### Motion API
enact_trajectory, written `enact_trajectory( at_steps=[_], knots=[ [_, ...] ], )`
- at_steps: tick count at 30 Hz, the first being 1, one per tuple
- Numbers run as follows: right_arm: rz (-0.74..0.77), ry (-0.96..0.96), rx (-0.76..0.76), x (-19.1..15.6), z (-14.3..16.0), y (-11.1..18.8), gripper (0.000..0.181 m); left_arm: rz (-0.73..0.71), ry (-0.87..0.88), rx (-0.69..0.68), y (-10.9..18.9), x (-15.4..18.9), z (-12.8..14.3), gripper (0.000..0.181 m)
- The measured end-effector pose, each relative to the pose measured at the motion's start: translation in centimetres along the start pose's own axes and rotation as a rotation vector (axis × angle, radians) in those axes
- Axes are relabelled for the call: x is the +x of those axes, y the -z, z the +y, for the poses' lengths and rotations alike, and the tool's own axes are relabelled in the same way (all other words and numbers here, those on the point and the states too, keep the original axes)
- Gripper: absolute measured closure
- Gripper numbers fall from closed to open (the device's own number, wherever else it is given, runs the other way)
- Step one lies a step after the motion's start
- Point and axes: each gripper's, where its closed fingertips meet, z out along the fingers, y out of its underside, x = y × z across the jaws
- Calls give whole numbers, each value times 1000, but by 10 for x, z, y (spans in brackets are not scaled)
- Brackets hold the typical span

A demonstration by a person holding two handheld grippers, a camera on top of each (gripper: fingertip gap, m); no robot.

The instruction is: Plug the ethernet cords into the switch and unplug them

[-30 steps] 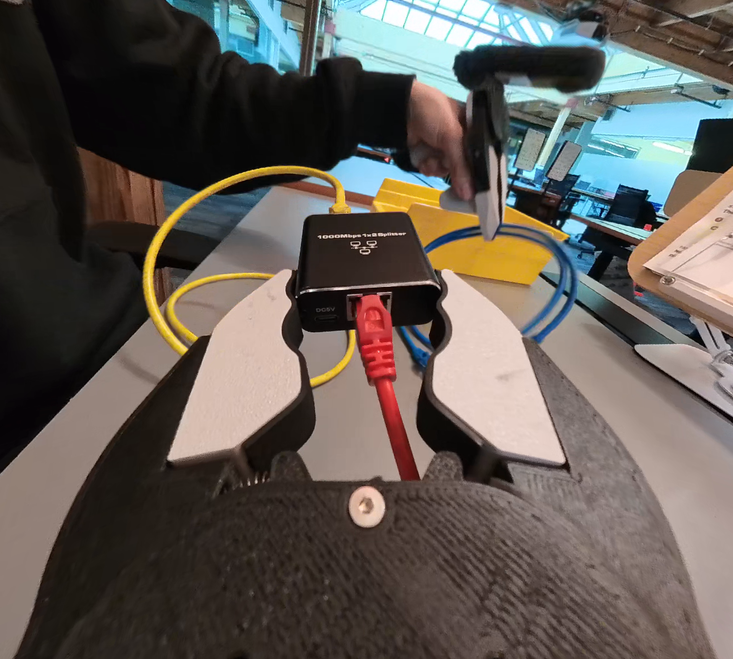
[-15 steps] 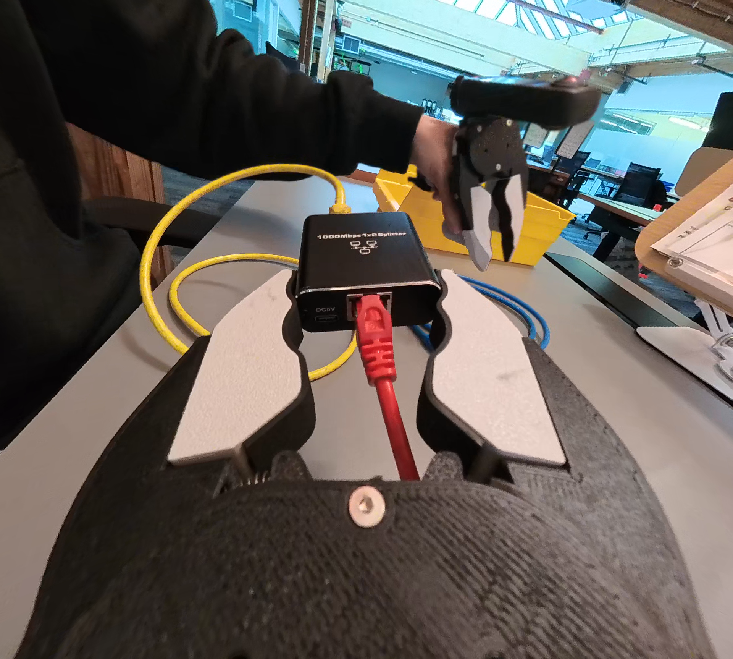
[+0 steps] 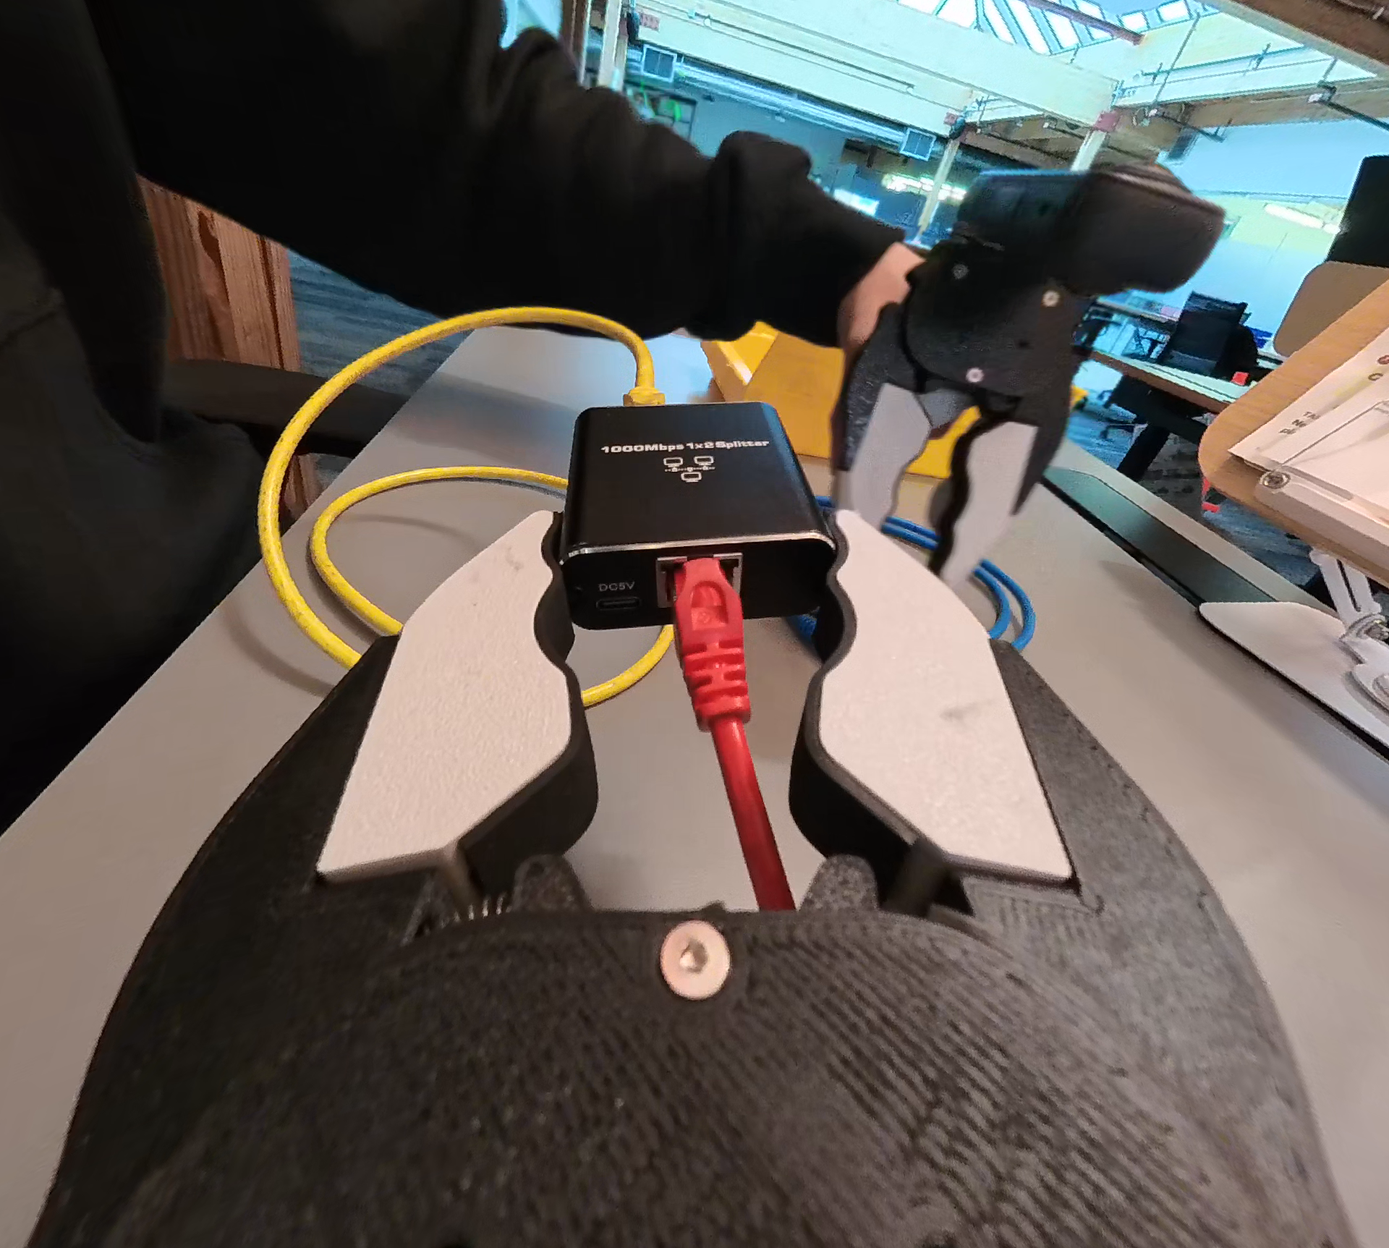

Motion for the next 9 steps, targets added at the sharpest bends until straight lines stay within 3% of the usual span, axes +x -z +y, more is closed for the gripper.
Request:
enact_trajectory(
  at_steps=[2,5,9],
  knots=[
    [5,0,-1,1,0,0,118,42,60,6,-5,21,1,147],
    [-1,5,-9,0,1,-1,118,-71,186,-83,-17,21,18,152],
    [7,8,-15,2,1,-3,118,-89,354,15,-25,28,5,148]
  ],
)
